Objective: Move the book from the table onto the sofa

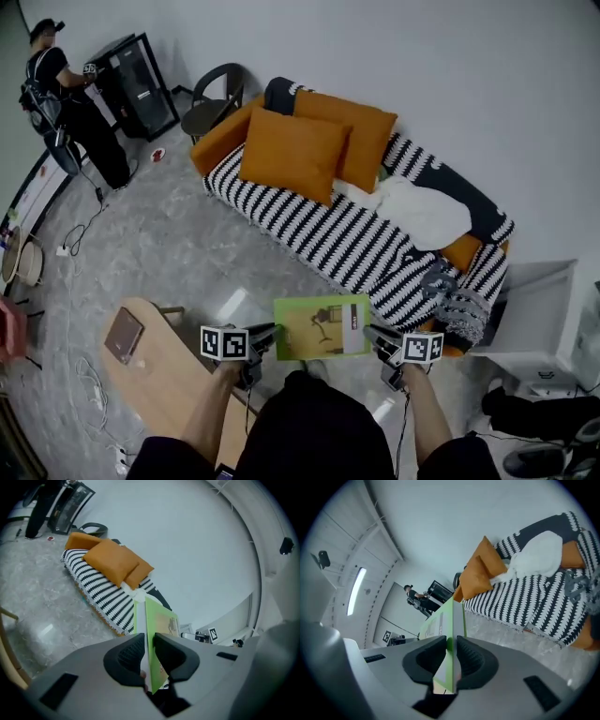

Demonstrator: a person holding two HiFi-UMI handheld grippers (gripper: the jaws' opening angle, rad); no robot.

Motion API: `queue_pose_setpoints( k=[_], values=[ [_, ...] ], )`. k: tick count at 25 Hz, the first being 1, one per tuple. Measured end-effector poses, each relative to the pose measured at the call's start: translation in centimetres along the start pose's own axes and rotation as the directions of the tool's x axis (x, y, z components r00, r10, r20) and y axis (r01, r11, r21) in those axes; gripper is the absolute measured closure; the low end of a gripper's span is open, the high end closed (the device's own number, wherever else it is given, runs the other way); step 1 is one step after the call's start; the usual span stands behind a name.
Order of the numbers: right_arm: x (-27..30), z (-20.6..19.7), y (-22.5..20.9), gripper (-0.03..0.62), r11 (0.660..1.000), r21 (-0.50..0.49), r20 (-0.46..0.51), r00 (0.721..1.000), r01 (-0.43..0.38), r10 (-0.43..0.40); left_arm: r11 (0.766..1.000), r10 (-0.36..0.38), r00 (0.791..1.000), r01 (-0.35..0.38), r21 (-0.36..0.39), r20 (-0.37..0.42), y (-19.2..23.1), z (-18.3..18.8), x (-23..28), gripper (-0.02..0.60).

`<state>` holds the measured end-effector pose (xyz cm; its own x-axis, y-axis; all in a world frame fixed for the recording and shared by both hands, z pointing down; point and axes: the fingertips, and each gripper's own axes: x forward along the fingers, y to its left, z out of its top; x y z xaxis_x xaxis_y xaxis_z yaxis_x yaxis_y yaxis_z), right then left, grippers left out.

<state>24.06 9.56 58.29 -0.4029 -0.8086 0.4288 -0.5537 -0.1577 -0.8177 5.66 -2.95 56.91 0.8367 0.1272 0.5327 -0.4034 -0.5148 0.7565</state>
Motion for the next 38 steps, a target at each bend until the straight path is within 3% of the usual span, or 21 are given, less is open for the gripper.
queue_pose_setpoints(
  k=[7,20,27,38],
  values=[
    [-1.8,-1.5,-0.6,0.508,0.993,0.087,0.127,0.987,0.086,-0.096,0.992,-0.071,0.986,0.086,0.096,-0.147,-0.5,1.4,2.2,0.503],
    [-3.6,0.5,-3.5,0.508,0.979,0.155,0.262,0.95,0.133,-0.171,0.969,-0.13,0.952,0.181,0.171,-0.276,-1.5,4.5,7.8,0.503],
    [-4.1,4.2,-7.3,0.508,0.975,0.178,0.277,0.944,0.131,-0.177,0.967,-0.126,0.944,0.186,0.174,-0.306,-1.8,7.1,13.0,0.503],
    [-4.9,12.7,-13.9,0.507,0.974,0.198,0.234,0.96,0.105,-0.152,0.974,-0.09,0.946,0.148,0.169,-0.31,-3.9,13.2,21.6,0.503]
  ],
)
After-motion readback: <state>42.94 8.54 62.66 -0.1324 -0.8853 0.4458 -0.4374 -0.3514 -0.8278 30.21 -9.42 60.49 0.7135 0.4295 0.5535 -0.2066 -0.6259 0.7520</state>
